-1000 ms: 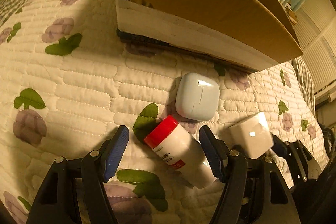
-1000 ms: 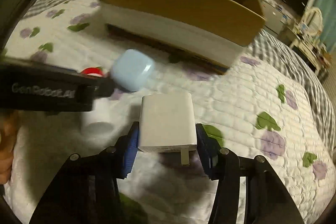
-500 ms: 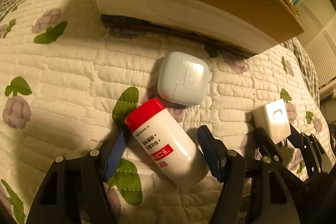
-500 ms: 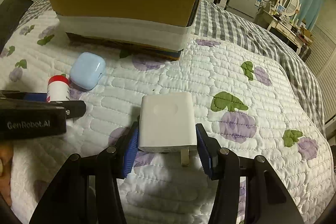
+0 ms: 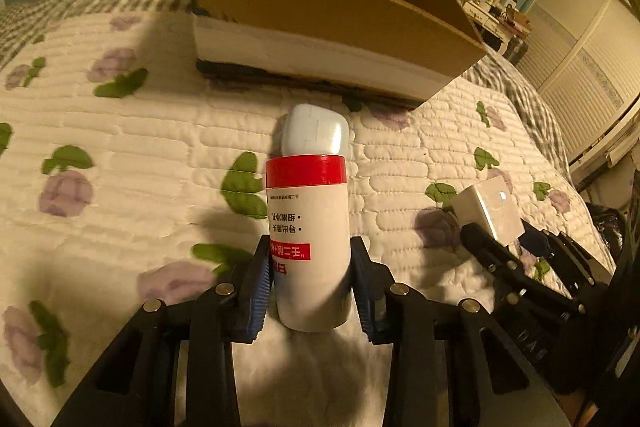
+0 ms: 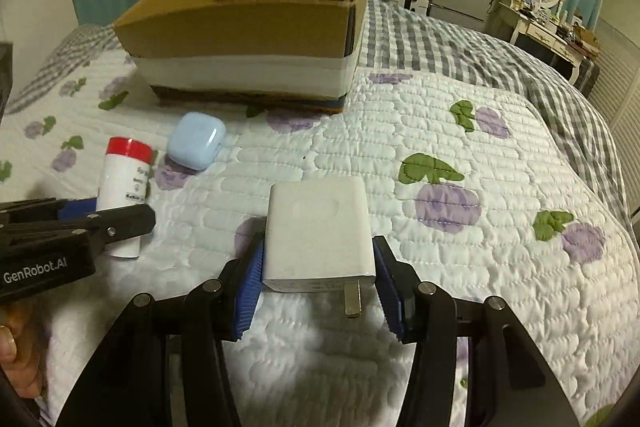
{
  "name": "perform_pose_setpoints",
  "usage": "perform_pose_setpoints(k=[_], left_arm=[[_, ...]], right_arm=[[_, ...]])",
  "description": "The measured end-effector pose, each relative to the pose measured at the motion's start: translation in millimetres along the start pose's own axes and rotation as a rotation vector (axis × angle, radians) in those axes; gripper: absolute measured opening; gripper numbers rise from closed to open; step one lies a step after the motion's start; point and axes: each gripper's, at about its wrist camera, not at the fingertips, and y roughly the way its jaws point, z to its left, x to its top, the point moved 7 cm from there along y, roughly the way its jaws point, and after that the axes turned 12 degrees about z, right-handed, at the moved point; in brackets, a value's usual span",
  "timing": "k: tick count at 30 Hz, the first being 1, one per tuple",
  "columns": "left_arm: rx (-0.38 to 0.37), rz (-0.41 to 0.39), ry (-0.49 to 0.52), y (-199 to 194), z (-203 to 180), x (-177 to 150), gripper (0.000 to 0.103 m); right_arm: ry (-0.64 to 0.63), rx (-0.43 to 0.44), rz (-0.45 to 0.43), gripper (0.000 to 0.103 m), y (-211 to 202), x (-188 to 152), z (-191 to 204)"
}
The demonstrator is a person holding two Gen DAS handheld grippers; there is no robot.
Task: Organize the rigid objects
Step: 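Carry the pill bottle and charger up over the box with both tools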
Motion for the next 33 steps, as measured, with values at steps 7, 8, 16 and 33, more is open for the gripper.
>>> perform_pose_setpoints(k=[7,8,16,33], left_arm=[[0.000,-0.073,0.023,-39.0,6.0,-8.6,0.036],[-0.002,-0.084,0.026,-43.9,6.2,-10.0,0.036],[0.011,-0.188,0.050,-92.4,6.3,-13.0,0.036],[0.005,-0.502,0.132,-232.3,-16.5,14.1,0.036]], right_arm=[[0.028,0.039,-0.035,0.051,-23.9,-8.7,5.0],[0.028,0.043,-0.039,0.051,-27.6,-10.8,7.1],[0.041,0.055,-0.129,0.051,-77.8,-10.0,16.4],[-0.019,0.058,-0.435,0.051,-231.3,38.1,42.7]])
